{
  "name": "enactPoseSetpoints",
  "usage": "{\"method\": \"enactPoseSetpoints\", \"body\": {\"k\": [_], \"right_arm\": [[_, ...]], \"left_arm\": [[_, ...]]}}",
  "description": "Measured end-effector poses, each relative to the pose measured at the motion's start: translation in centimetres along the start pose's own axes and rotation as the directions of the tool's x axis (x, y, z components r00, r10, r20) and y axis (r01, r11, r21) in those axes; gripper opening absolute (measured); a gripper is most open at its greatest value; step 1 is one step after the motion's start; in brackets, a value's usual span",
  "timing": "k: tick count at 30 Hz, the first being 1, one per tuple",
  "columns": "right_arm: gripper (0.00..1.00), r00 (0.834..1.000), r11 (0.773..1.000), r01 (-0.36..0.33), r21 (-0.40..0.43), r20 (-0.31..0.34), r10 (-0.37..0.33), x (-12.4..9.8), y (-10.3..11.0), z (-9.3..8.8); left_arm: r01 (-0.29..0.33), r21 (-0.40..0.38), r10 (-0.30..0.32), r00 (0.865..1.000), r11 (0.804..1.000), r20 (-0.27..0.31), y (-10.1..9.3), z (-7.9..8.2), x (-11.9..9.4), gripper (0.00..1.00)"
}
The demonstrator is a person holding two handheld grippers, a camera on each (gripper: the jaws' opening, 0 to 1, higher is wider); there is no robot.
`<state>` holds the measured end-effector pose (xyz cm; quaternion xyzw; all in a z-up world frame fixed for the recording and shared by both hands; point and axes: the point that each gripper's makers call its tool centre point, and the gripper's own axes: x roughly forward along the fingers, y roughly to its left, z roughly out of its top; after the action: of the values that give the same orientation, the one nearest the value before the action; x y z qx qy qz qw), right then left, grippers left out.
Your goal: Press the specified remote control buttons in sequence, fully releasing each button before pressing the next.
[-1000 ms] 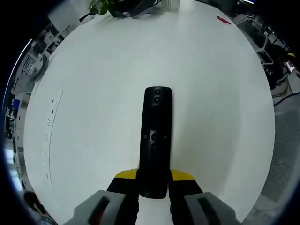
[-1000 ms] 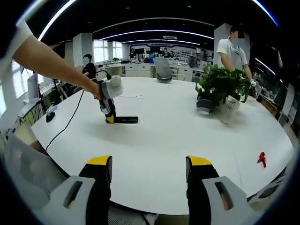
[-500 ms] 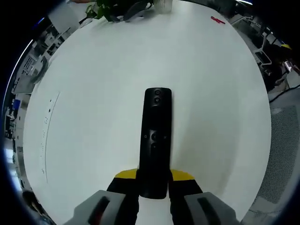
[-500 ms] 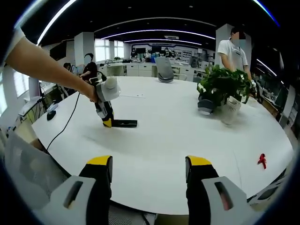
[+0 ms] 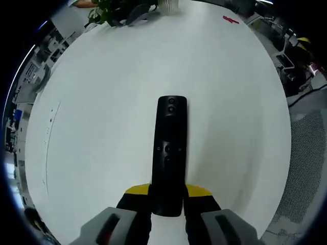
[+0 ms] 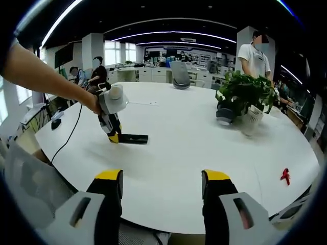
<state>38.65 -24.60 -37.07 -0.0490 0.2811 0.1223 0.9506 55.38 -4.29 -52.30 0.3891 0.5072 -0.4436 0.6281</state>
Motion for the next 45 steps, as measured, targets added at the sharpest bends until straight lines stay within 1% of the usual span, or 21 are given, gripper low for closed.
{"method": "enactPoseSetpoints", "body": {"k": [6, 10, 16, 21, 29, 34, 40, 45], "right_arm": [[0.65, 1.000, 1.000, -0.003, 0.002, 0.001, 0.003, 0.0, 0.0, 0.0], [0.66, 1.000, 1.000, -0.011, 0.002, 0.013, 0.011, 0.0, 0.2, 0.2], [0.66, 1.000, 1.000, -0.015, -0.002, 0.018, 0.015, -0.1, 0.3, 0.3], [0.66, 1.000, 1.000, -0.017, -0.013, 0.021, 0.018, -0.1, 0.5, 0.4], [0.66, 0.999, 1.000, -0.021, -0.010, 0.034, 0.021, -0.2, 0.5, 0.6], [0.65, 0.999, 1.000, -0.022, -0.009, 0.036, 0.022, -0.3, 0.5, 0.6], [0.65, 0.999, 0.999, -0.036, -0.019, 0.026, 0.036, -0.2, 0.8, 0.4], [0.65, 0.999, 0.999, -0.043, -0.011, 0.027, 0.043, -0.2, 0.9, 0.5]], "left_arm": [[0.002, 0.006, -0.002, 1.000, 1.000, -0.005, -1.0, -0.3, -0.1, 0.23], [0.000, -0.007, 0.000, 1.000, 1.000, 0.006, -1.6, -0.4, -0.2, 0.23], [-0.004, -0.023, 0.005, 1.000, 1.000, 0.006, -2.3, -0.6, -0.2, 0.23], [-0.003, -0.034, 0.004, 1.000, 0.999, 0.031, -2.9, -0.9, -0.3, 0.23], [-0.006, -0.044, 0.008, 0.999, 0.999, 0.049, -4.3, -1.3, -0.5, 0.23], [-0.005, -0.033, 0.007, 0.999, 0.999, 0.052, -5.4, -1.4, -0.6, 0.23], [-0.004, -0.029, 0.006, 0.998, 1.000, 0.070, -6.8, -1.7, -0.8, 0.23], [-0.002, -0.021, 0.004, 0.997, 1.000, 0.083, -8.0, -1.9, -0.9, 0.23]]}}
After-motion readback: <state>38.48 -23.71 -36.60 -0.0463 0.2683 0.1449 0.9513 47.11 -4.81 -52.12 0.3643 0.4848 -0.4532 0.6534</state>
